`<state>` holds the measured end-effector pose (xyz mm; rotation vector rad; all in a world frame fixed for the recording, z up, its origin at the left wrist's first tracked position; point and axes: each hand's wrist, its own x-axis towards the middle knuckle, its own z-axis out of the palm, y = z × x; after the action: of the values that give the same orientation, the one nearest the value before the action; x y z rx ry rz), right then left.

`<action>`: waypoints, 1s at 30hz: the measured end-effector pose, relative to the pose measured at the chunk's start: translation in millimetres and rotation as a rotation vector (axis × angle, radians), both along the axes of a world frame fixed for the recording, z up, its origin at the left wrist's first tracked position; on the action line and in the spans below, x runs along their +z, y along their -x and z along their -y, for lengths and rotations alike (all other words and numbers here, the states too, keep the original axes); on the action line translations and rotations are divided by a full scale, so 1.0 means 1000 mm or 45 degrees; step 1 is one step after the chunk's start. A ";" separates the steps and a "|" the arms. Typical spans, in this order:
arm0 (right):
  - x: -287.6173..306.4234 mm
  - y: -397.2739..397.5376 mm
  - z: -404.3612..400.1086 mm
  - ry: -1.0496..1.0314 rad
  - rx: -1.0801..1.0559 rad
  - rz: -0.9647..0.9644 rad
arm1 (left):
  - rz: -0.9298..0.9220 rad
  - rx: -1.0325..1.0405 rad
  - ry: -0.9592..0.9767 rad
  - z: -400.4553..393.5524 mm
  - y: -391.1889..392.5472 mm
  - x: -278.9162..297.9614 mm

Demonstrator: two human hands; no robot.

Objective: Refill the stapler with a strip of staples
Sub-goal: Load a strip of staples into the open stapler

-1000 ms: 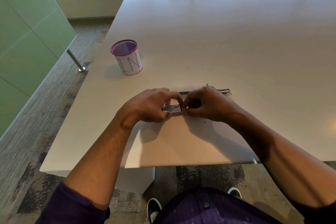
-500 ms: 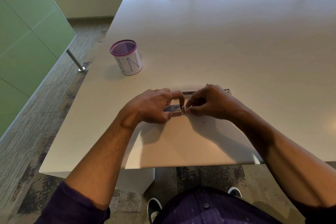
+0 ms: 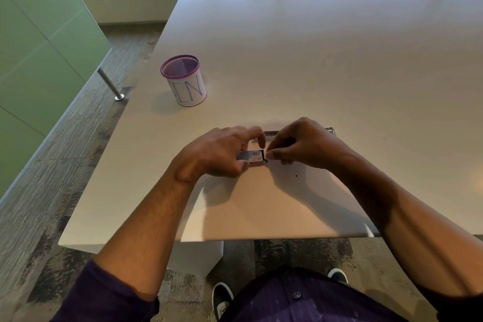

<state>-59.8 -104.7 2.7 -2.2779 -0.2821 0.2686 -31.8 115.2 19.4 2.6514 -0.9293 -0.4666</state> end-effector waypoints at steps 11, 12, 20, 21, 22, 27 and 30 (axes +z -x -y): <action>0.006 -0.002 -0.007 0.065 -0.085 -0.066 | -0.043 0.012 0.022 -0.001 0.000 0.003; 0.006 -0.002 -0.008 0.062 -0.087 -0.071 | -0.045 0.012 0.022 -0.001 -0.001 0.002; 0.004 -0.002 -0.013 -0.146 -0.193 -0.181 | -0.034 0.014 0.026 -0.001 -0.001 0.003; 0.003 -0.001 -0.014 -0.175 -0.211 -0.189 | -0.033 0.017 0.028 -0.001 -0.001 0.004; 0.003 0.000 -0.015 -0.195 -0.225 -0.196 | -0.034 0.019 0.030 -0.001 -0.001 0.004; 0.004 0.001 -0.017 -0.259 -0.265 -0.266 | -0.041 0.019 0.030 -0.002 -0.001 0.004; 0.006 0.001 -0.017 -0.279 -0.284 -0.305 | -0.041 0.024 0.029 -0.002 -0.001 0.004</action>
<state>-61.1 -88.1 8.7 -2.0152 0.0645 0.3714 -30.9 116.9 23.5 2.6221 -0.8945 -0.4903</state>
